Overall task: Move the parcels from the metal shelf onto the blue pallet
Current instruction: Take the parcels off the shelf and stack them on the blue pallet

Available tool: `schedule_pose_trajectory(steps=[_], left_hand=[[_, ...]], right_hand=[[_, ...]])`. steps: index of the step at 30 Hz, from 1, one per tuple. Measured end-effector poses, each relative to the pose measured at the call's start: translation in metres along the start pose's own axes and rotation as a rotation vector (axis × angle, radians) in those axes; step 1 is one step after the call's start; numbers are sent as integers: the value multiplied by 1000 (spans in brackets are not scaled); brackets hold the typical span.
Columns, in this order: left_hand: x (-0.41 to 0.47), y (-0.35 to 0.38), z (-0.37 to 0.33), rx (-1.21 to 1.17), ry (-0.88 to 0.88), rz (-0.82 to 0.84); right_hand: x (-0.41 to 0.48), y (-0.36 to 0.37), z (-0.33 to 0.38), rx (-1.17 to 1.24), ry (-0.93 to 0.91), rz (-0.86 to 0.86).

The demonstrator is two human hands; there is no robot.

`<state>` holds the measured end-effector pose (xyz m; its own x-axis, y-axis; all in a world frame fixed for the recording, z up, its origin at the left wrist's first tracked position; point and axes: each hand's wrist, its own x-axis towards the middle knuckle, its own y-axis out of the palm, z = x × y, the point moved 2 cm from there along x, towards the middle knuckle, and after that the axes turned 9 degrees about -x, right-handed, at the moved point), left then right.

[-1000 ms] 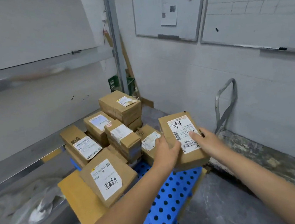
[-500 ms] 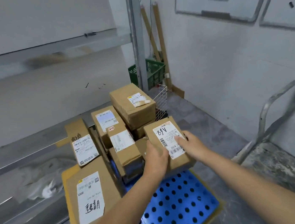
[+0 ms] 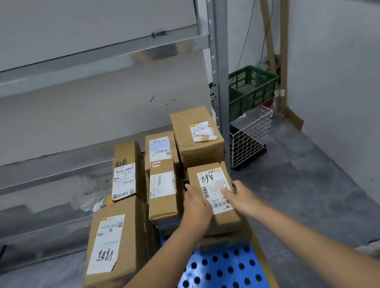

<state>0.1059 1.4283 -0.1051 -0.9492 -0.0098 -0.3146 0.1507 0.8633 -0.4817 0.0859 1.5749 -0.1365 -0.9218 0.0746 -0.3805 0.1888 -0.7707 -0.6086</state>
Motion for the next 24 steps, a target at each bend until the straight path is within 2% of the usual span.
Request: schedule_pose_trajectory(steps=[5,9,12,15,17,20,22,24], left_hand=[[4,12,-4,91,80,-88],[2,7,-18,169,304,-104],[-4,-32,-23,131,402,-99],[-5,-100,-2,66,399,-250],[-2,-149,30,123,311,-395],[4,-210,85,143,3,-524],[5,-230,117,146,-173,-535],[5,-232,139,155,-284,-473]], right_hand=[[8,1,-11,-12,13,-15],[7,-3,-10,-52,13,-6],[6,-8,-5,-74,7,24],[6,-16,3,-69,7,40],[7,-15,10,-46,18,40],[6,-12,16,-63,51,38],[7,-9,18,-80,52,25],[9,-9,20,-118,63,10]])
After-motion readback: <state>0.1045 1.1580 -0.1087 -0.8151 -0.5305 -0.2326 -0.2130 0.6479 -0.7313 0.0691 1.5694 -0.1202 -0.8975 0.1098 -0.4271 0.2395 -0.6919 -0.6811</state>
